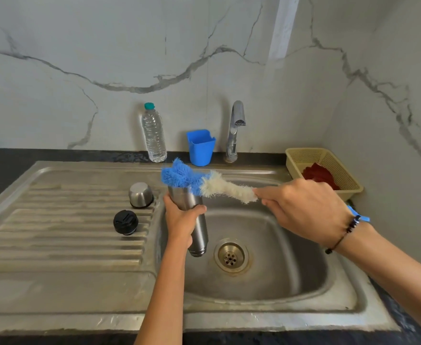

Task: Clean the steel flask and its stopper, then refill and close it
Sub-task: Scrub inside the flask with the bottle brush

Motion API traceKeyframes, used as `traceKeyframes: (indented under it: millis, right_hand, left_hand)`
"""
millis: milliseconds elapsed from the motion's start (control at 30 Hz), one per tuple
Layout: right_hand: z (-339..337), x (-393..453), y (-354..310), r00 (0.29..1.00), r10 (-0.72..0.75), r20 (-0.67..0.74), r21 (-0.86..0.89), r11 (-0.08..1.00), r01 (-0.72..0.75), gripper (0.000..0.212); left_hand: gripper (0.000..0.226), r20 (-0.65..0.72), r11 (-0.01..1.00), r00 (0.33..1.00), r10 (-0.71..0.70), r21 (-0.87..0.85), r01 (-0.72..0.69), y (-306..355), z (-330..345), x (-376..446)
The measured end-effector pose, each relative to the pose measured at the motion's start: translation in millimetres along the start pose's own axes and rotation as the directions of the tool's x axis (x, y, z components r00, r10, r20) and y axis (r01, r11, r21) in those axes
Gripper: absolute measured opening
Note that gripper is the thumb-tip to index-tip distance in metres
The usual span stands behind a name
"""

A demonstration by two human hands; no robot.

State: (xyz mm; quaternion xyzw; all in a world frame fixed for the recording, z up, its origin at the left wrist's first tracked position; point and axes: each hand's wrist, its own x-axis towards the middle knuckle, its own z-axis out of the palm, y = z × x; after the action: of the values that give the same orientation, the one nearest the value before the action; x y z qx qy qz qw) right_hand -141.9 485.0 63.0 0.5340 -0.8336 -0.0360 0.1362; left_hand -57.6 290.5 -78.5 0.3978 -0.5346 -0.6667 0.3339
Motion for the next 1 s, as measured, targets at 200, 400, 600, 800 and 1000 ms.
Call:
traceKeyframes:
  millis: [200,400,600,800,1000]
  right_hand:
    - [-11,-19,6,1.0,0.003,-0.018,-0.01,1.0,-0.004,0.039]
    - [2,-1,-3,1.0,0.02,-0.016,-0.051,0.998,-0.021,0.035]
    - [-10,-23,7,0.999,0.038,0.005,-0.028,0.999,-0.038,0.037]
    - [1,2,-7,0.998,0.05,0.028,-0.003,0.999,-0.05,0.034]
    - [-7,-19,-11,0.999,0.035,0.02,0.052,0.998,-0.036,0.036]
  left_hand:
    - [0.079,-0.038,1.0,0.999,0.018,0.009,-0.017,2,-5,1]
    - [0.083,-0.016,0.999,0.999,0.044,0.03,-0.043,4,0,-3]
    - [0.083,-0.078,0.994,0.993,0.089,0.069,-0.083,2,-11,1]
    - [0.084,-0.022,0.989,0.991,0.129,0.075,-0.127,2,4,-6]
    - [0.082,-0.137,0.991,0.982,0.132,0.038,-0.127,4,-14,2]
